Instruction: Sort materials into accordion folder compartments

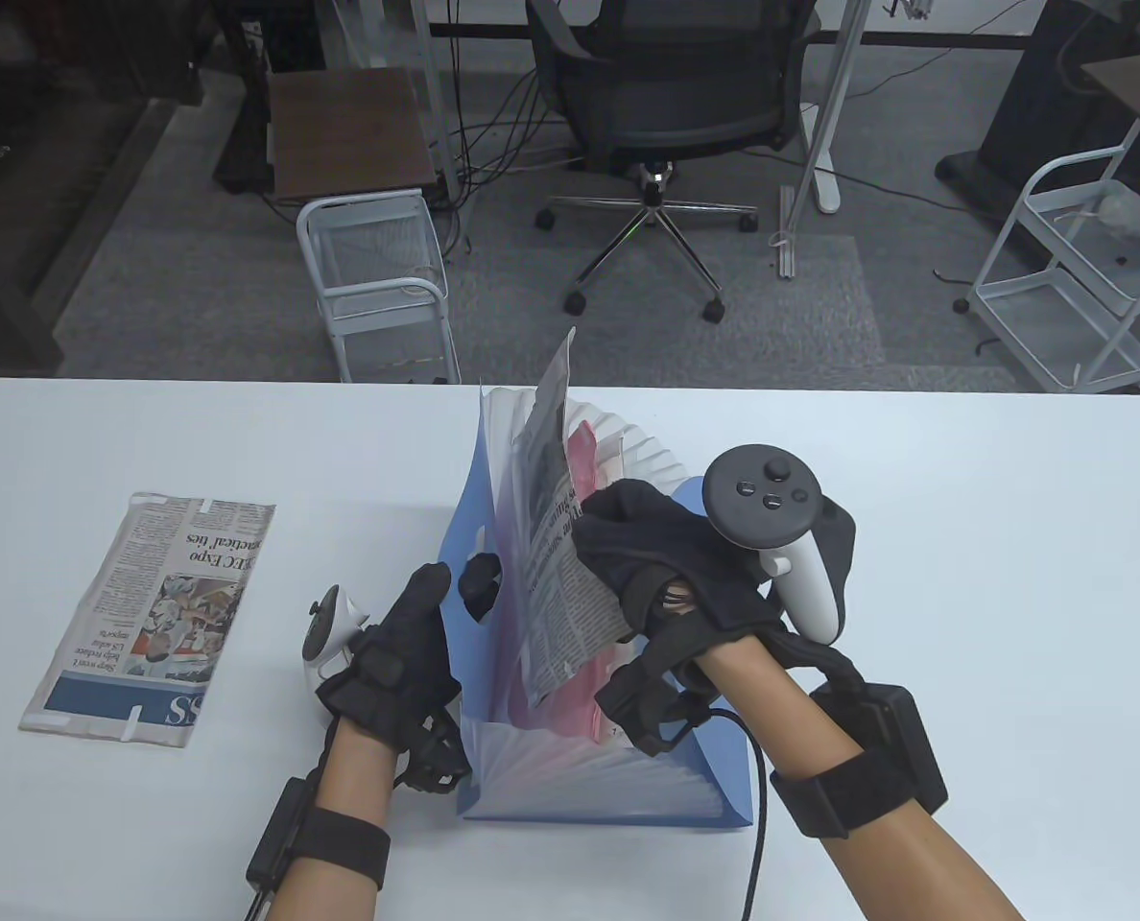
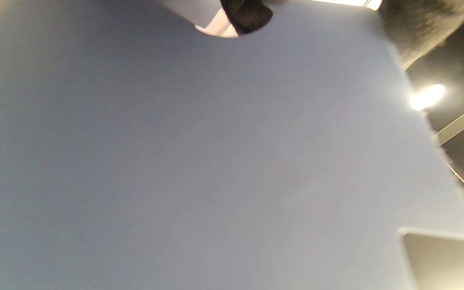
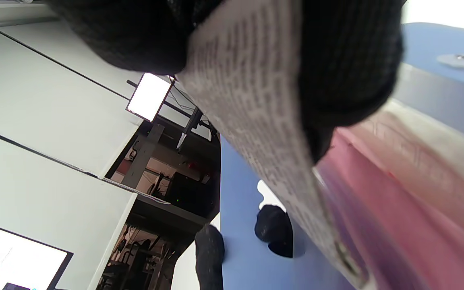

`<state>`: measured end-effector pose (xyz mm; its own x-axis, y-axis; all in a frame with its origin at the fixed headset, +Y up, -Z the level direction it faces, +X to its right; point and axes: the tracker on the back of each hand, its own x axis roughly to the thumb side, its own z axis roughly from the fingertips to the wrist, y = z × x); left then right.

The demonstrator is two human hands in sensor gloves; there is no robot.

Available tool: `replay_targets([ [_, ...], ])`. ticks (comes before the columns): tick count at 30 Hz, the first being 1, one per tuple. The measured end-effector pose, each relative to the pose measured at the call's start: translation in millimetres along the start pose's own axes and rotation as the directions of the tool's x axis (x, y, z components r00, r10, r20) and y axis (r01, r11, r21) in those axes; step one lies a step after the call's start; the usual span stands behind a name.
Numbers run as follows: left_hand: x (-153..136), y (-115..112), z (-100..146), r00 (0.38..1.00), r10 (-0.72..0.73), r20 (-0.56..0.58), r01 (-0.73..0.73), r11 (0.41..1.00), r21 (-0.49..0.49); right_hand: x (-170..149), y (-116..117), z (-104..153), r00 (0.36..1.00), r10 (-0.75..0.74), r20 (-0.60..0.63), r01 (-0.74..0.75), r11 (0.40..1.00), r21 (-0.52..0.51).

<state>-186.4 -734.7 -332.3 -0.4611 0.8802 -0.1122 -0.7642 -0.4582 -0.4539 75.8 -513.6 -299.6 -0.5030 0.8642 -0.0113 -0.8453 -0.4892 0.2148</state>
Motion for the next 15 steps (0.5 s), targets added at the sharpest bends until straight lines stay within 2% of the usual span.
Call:
replay_targets([
  [9,0.0,-0.2,0.2,1.000,0.006,0.002,-0.006,1.000,0.001,0.3,16.0,9.3,1.000,0.000,0.029,-0.002,0.998,0.061],
  [15,0.0,-0.1,0.2,1.000,0.002,0.000,-0.002,1.000,0.000,-2.8,28.3,2.8,0.998,0.053,0.024,-0.053,0.998,0.018],
])
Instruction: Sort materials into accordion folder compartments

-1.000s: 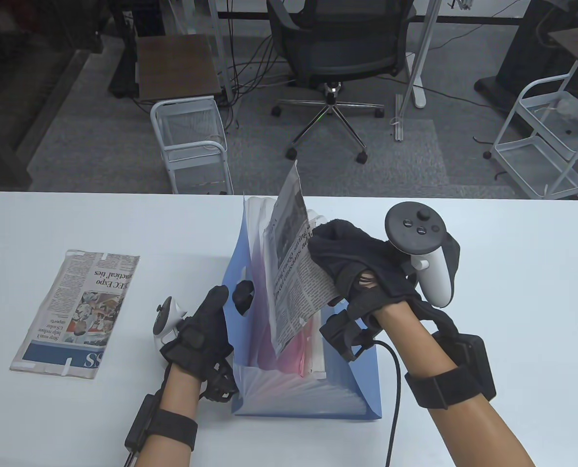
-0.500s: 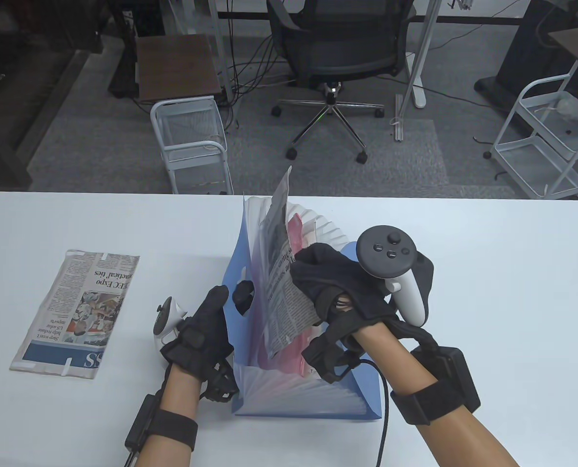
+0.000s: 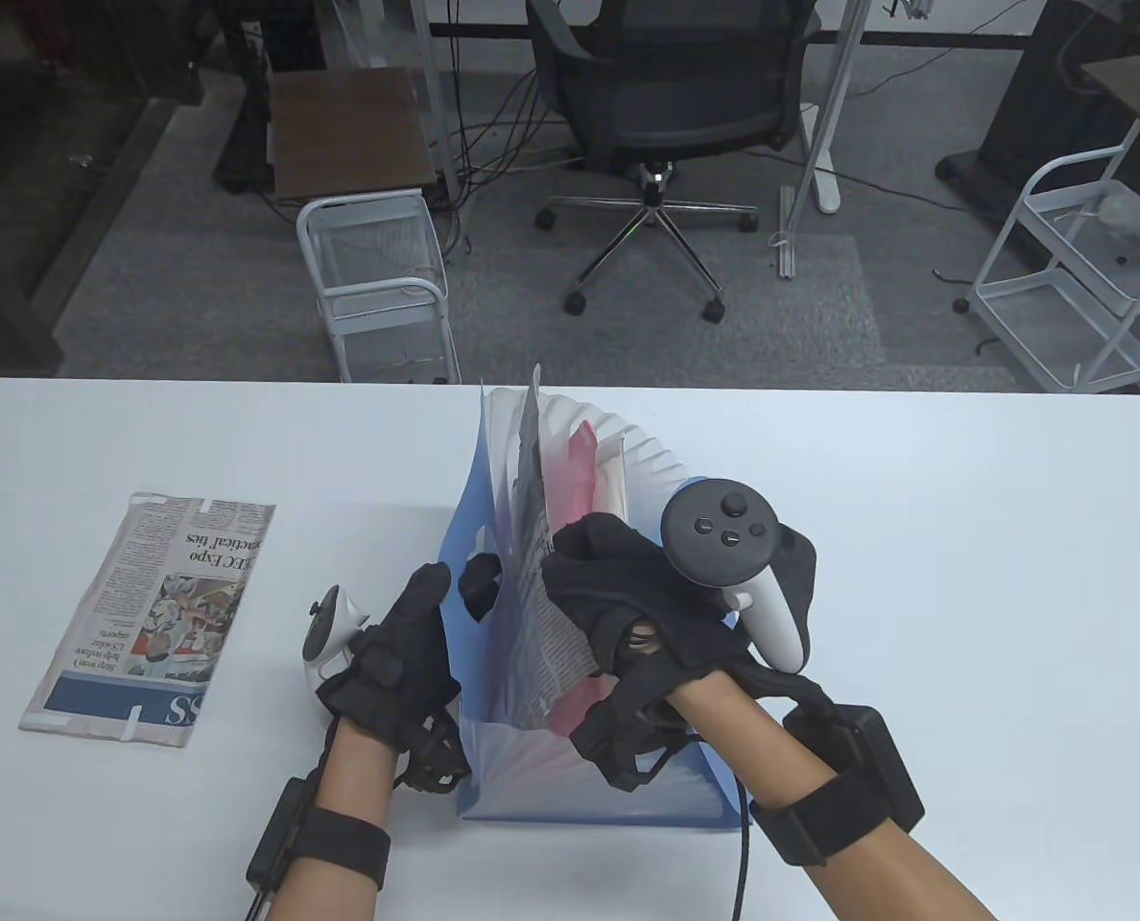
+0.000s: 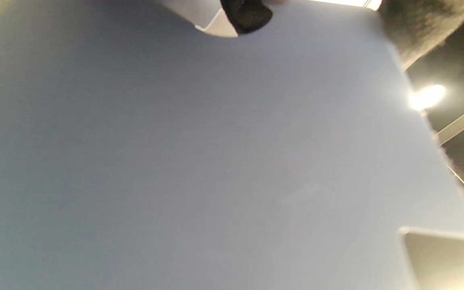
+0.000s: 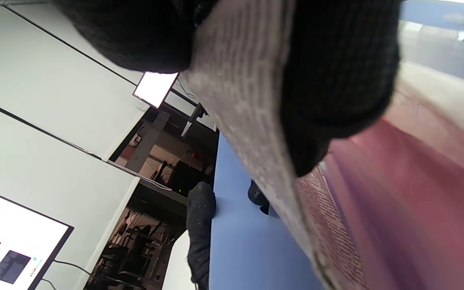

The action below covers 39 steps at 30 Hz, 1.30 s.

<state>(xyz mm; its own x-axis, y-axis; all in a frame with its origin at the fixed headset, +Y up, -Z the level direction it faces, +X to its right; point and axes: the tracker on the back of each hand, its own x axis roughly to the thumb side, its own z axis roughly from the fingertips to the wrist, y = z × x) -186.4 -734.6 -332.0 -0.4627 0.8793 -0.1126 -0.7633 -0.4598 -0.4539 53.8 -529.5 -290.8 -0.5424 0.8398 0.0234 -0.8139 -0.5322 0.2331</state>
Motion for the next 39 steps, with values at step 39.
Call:
replay_targets([
  [39,-2.8,-18.4,-9.6,0.991,-0.123,-0.047,0.123,0.992,-0.006,-66.7,-41.4,32.5,0.895,0.418,0.155,-0.349,0.873,-0.340],
])
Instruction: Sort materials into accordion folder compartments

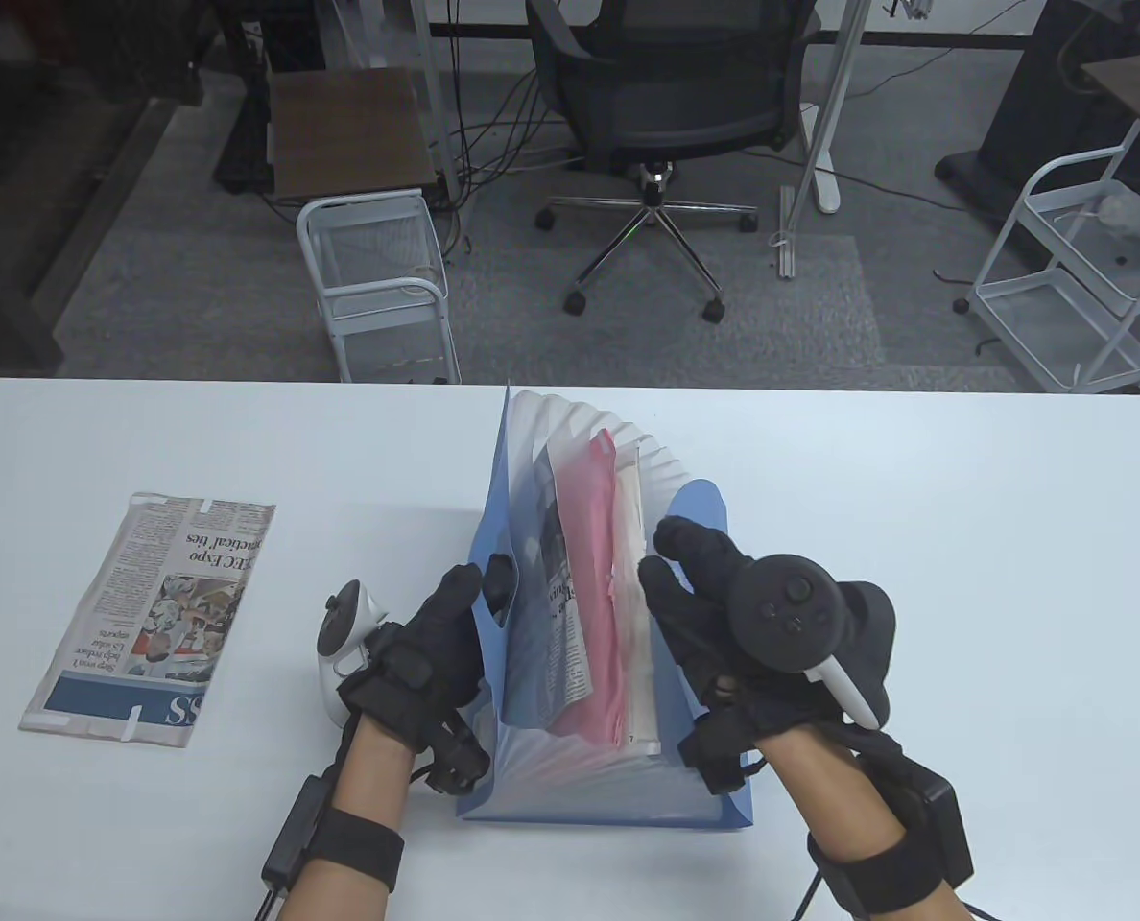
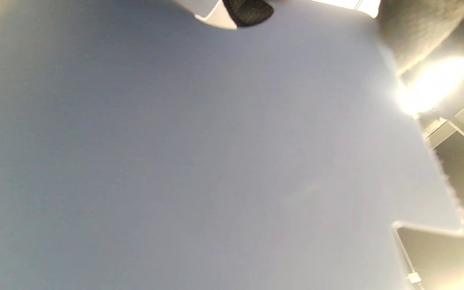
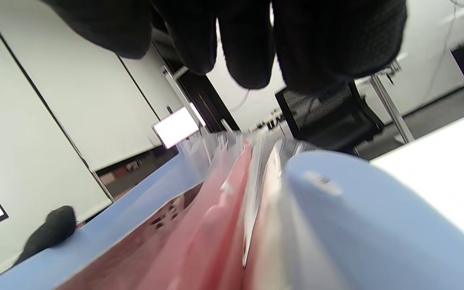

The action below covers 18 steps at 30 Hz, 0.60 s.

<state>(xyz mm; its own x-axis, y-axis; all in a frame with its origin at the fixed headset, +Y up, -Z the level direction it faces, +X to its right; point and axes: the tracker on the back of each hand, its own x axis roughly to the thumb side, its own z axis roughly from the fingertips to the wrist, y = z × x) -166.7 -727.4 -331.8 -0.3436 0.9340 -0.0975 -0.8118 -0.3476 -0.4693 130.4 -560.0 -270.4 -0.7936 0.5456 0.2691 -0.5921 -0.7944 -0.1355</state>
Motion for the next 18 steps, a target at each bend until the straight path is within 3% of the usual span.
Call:
replay_targets([
  [6,-6.1,-21.1,-12.7,0.993,-0.107,-0.050,0.105,0.993,-0.052,-52.8,15.3,28.7,0.964,0.052,0.262,-0.020,0.992,-0.124],
  [11,-12.0,-36.7,-21.5,0.973,-0.220,-0.077,0.215,0.974,-0.065,-71.7,27.2,45.7,0.937,0.169,0.305,-0.113,0.975,-0.191],
  [13,-16.7,-42.6,-25.0,0.963,-0.253,-0.097,0.247,0.966,-0.071,-76.0,28.2,47.4,0.942,0.163,0.293,-0.125,0.982,-0.143],
  [18,-29.2,-55.0,-32.1,0.926,-0.348,-0.144,0.343,0.937,-0.063,-82.2,30.8,52.3,0.927,0.250,0.279,-0.212,0.964,-0.160],
])
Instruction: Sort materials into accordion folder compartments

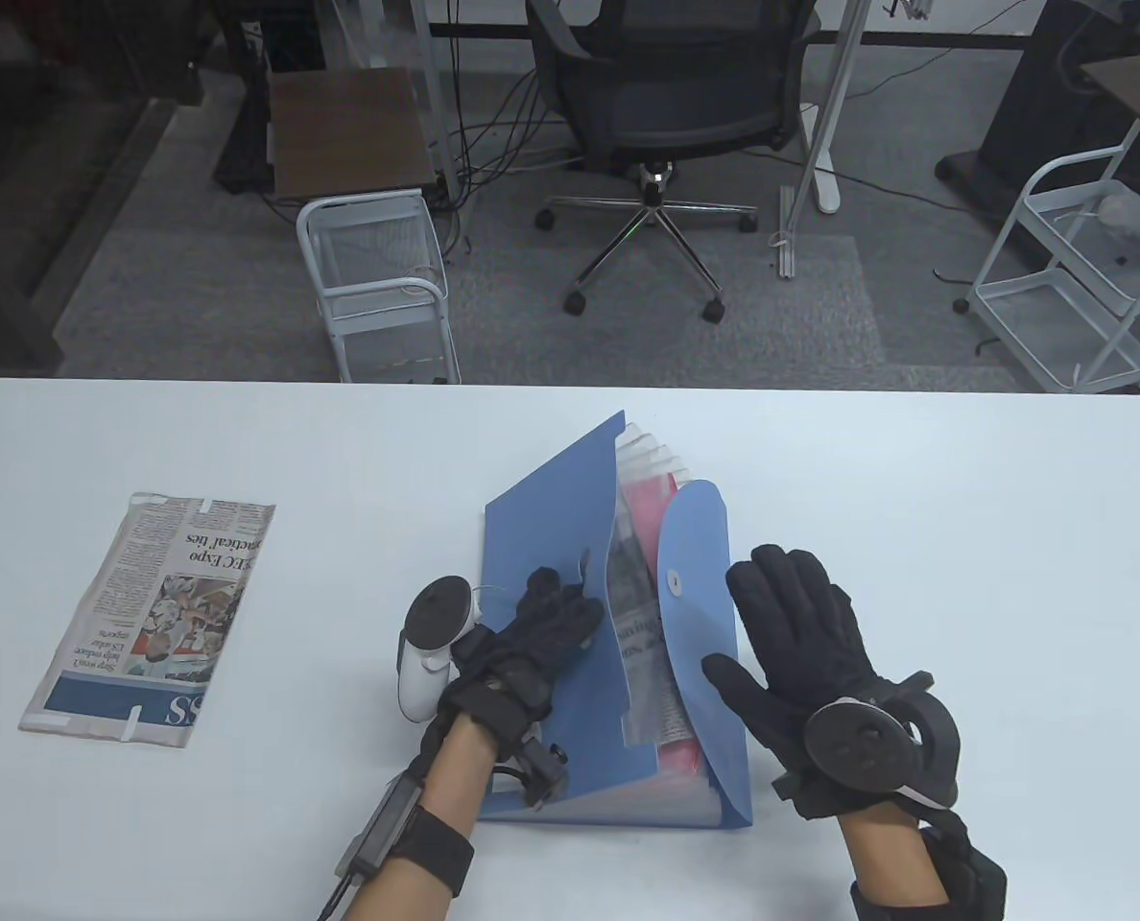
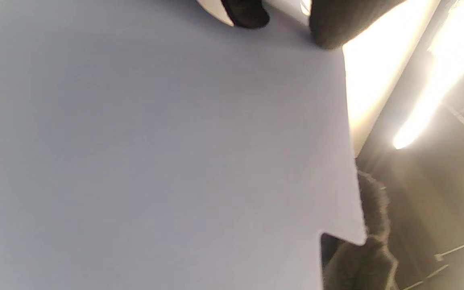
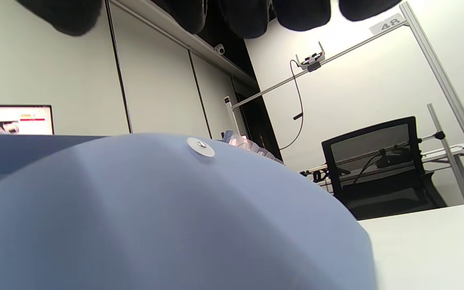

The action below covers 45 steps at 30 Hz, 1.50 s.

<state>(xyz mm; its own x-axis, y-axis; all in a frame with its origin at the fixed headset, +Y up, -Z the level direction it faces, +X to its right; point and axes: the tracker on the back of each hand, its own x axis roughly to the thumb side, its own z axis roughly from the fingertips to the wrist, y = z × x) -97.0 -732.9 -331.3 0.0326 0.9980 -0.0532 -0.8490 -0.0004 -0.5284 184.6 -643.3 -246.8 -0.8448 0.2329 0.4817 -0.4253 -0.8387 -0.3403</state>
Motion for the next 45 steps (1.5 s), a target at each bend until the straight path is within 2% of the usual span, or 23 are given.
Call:
replay_targets([
  [2,-1.7,-5.3,-3.4,0.998,-0.045,-0.032,0.045,0.999,0.009,-3.0,1.9,2.6,0.999,0.033,-0.010,-0.033,0.999,0.028],
  [7,-6.1,-16.5,-10.5,0.983,-0.147,-0.106,0.150,0.989,0.019,-11.3,3.0,5.1,0.998,-0.026,-0.053,0.027,0.999,0.020],
  [12,-7.8,-24.5,-20.6,0.957,-0.224,-0.183,0.225,0.974,-0.015,-19.5,0.6,7.8,0.995,-0.048,-0.090,0.049,0.999,0.003],
  [18,-9.8,-32.2,-25.5,0.919,-0.310,-0.242,0.314,0.949,-0.021,-19.5,10.3,9.3,0.994,-0.054,-0.092,0.059,0.997,0.051],
  [25,-1.4,-31.3,-13.7,0.913,-0.347,-0.214,0.361,0.932,0.030,-15.0,10.2,10.6,0.994,-0.071,-0.077,0.075,0.996,0.046],
  [30,17.7,-18.0,6.3,0.894,-0.421,-0.154,0.436,0.896,0.087,-15.8,9.9,9.8,0.994,-0.075,-0.084,0.078,0.996,0.037],
  [33,29.1,-1.6,22.9,0.819,-0.547,-0.174,0.565,0.821,0.078,-18.8,10.6,8.6,0.992,-0.082,-0.099,0.086,0.996,0.033],
  [35,33.2,17.1,36.8,0.707,-0.678,-0.200,0.698,0.715,0.045,-21.2,11.4,9.7,0.991,-0.075,-0.113,0.080,0.996,0.035],
  [38,32.9,49.6,57.8,0.546,-0.794,-0.268,0.830,0.557,0.043,-25.6,11.3,10.3,0.988,-0.076,-0.136,0.081,0.996,0.032],
  [43,27.2,112.4,98.9,0.387,-0.815,-0.432,0.914,0.400,0.065,-30.1,11.6,12.1,0.985,-0.071,-0.156,0.077,0.997,0.030],
  [45,25.2,133.2,113.0,0.312,-0.811,-0.495,0.946,0.315,0.079,-31.3,12.0,12.7,0.985,-0.058,-0.162,0.065,0.997,0.038],
])
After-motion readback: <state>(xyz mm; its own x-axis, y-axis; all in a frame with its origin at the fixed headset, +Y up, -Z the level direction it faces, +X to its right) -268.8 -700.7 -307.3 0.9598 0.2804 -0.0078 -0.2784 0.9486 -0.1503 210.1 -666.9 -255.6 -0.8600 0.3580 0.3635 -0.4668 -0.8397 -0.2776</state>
